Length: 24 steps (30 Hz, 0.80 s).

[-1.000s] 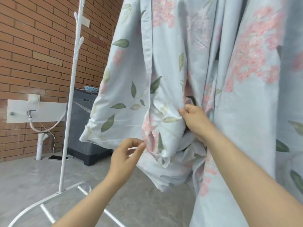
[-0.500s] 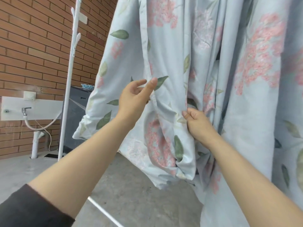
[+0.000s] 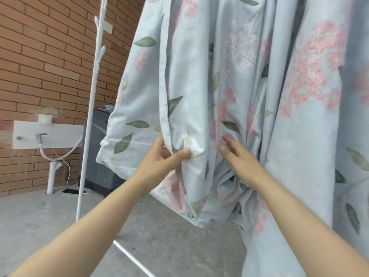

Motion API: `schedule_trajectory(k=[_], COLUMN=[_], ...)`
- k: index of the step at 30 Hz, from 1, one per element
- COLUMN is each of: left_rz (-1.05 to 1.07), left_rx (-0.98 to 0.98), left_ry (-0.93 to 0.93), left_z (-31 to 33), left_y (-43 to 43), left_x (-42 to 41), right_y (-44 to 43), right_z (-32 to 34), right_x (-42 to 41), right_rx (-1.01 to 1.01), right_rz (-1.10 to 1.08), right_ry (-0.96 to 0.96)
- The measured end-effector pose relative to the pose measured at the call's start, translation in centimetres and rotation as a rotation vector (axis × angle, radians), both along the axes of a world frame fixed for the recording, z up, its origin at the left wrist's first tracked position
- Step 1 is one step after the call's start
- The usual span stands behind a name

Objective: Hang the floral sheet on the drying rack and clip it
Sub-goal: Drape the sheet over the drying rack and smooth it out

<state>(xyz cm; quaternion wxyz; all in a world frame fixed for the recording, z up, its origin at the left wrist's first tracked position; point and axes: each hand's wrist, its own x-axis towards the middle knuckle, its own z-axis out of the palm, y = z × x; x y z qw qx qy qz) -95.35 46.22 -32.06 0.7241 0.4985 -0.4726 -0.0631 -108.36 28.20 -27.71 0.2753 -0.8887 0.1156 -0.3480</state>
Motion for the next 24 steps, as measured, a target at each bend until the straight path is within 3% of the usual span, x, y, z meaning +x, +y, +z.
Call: schedule_trajectory(k=[3,7,9,17,22,24], left_rz=[0.067,0.33,0.484,0.051,0.362,0.489], left_rx=[0.135,-0.057,-0.095,0.213,0.15,0.185], left_ry=[-0.067,0.181,0.159,0.099,0.033,-0.053], left_z=[-2.9,-4.5,-4.9,-6.6,-7.9,-8.5], left_y=[-0.5,1.5,2.8,2.9,2.3,1.8], left_x=[0.6,3.8,5.0,3.9,2.1,2.2], right_y=[-0.4,-2.2,-2.8,-0.5,-0.9,0.6], right_z=[-0.8,-1.9,-2.5,-4.9,-5.9,-5.5], right_x=[0.0,-0.4,-0.8,-0.2,0.2,0.0], right_rx=[-0.025,-0.04,-0.051,-0.147,-0.226,-0.262], right_rz=[-0.072,-0.267,-0.364,-0.169,-0.35,-0.333], right_ry=[0.064,0.208,0.264,0.283,0.265,0.059])
